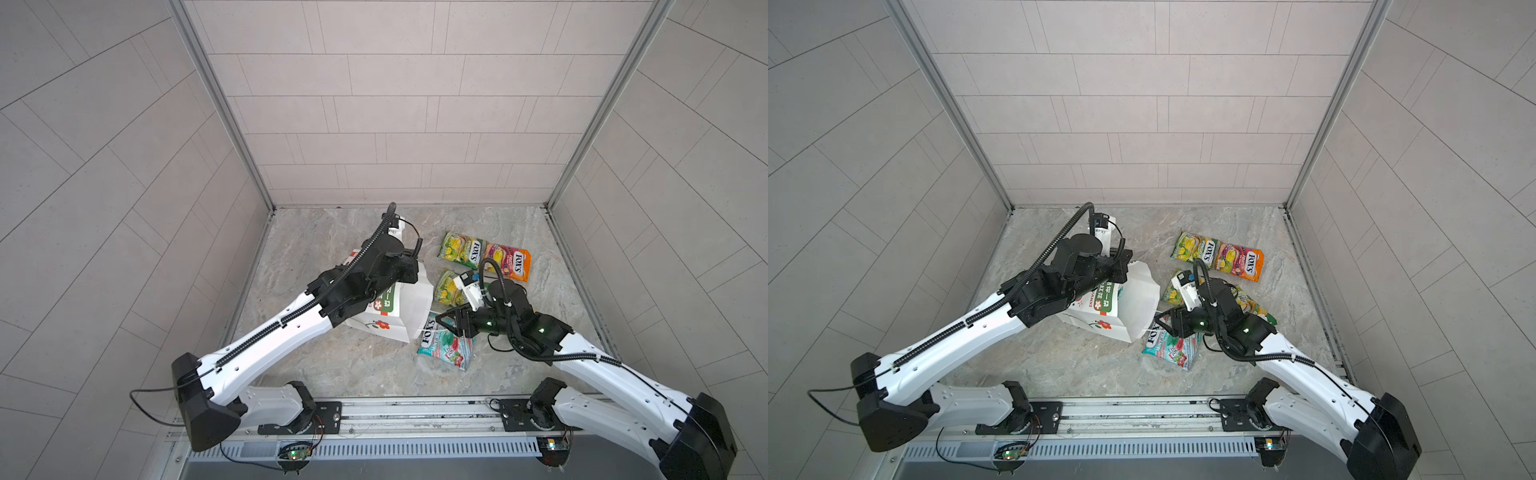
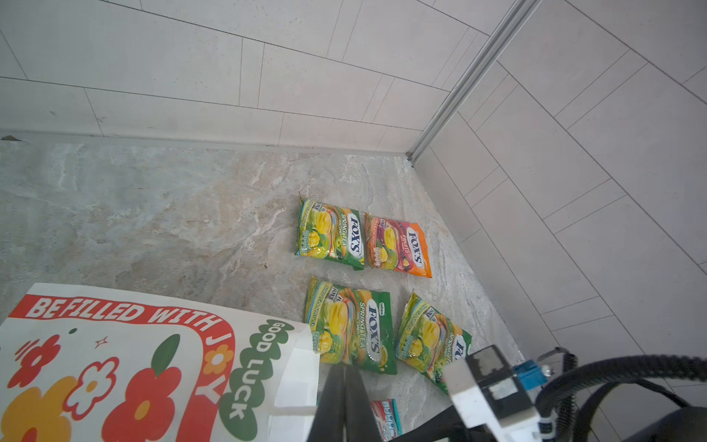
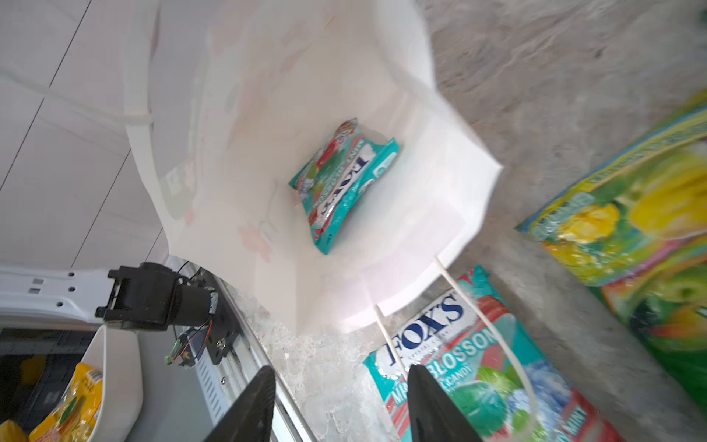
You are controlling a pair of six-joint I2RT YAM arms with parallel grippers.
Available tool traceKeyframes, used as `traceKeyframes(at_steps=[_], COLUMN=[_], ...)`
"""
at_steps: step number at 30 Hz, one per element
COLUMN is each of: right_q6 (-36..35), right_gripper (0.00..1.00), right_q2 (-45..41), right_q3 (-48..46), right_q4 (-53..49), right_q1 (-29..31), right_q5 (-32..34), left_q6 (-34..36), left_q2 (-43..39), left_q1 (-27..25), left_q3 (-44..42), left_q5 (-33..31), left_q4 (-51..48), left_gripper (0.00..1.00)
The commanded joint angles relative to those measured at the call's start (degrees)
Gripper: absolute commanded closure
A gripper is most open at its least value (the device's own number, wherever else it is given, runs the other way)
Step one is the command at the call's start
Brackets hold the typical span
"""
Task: Take the snacks out of the paper bag
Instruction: 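Move the right gripper back over the bag opening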
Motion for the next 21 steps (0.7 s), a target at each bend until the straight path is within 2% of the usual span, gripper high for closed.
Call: traceKeyframes(at_steps=[1, 6, 21], right_q6=[1.01, 1.9, 4.7], right_gripper=[0.43, 0.45, 0.45], right_q2=[3.43, 11.28, 29.13], right_q3=[0.41, 2.95, 9.7], right_q4=[5.83, 9.41, 11.37], right_q1=[2.82, 4.82, 9.86], right_q5=[-1.07, 0.95, 6.86], left_q6=[-0.9, -0.78, -1.33], left_q2=[-1.21, -1.96, -2.03], left_q1=[0.06, 0.06, 0.09], left_q3=[0.02, -0.27, -0.13], left_q5=[2.96, 4.11, 7.13], left_q4=[3.53, 3.6, 5.1], left_gripper=[1.0, 1.0, 1.0])
